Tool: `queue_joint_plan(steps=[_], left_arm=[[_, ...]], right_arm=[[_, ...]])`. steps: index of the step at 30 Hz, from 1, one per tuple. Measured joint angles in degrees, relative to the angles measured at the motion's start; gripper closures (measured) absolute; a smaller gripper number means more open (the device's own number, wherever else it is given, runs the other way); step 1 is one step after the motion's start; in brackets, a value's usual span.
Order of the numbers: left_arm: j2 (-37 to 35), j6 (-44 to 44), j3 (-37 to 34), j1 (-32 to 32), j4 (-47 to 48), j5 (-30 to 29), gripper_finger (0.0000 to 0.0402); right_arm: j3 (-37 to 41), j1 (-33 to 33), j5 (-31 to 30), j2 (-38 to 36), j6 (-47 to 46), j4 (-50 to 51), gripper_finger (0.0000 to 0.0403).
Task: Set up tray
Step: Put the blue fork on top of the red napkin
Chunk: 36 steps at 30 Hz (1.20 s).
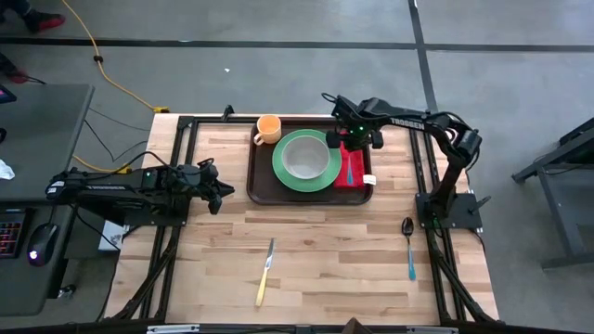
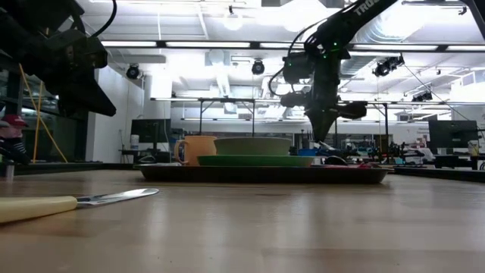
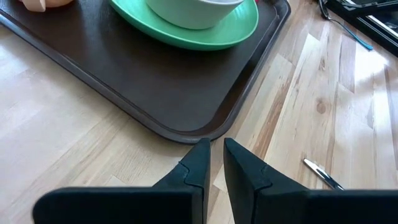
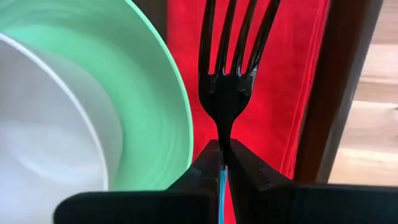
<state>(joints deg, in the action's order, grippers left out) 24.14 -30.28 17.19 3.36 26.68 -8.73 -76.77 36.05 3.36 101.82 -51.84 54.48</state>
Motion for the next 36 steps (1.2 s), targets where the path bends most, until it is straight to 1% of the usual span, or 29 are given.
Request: queue_joint_plan(steps=[10, 16, 21, 26, 30, 36], left_arm=[[0.0, -0.07, 0.0, 0.02, -0.02, 0.02, 0.0325], [0.0, -0.13, 0.0, 0.0, -0.02, 0.02, 0.0325], [0.0, -0.11, 0.0, 0.0, -0.02, 0.03, 0.0325], [0.0, -0.11, 0.0, 0.01, -0.06, 0.04, 0.0325], [0.0, -0.42, 0.0, 0.01, -0.07, 0.07, 0.0325], [0.0, -1.26, 0.0, 0.0, -0.09, 0.11, 0.0325]], right_arm=[[-0.02, 1.29, 0.9, 2.7, 1.55, -1.0, 0.0402], [-0.02, 2.64, 1.1, 2.93, 1.82, -1.22, 0.0402], [-0.02, 2.6, 0.12, 3.24, 2.44, -1.42, 0.0402], [-0.02, 2.58, 1.46, 5.51, 2.59, -3.4, 0.0402], [-0.02, 2.57, 1.31, 7.02, 2.87, -3.77, 0.0402], [-0.02, 2.69, 0.39, 7.06, 3.44, -3.8, 0.0402]])
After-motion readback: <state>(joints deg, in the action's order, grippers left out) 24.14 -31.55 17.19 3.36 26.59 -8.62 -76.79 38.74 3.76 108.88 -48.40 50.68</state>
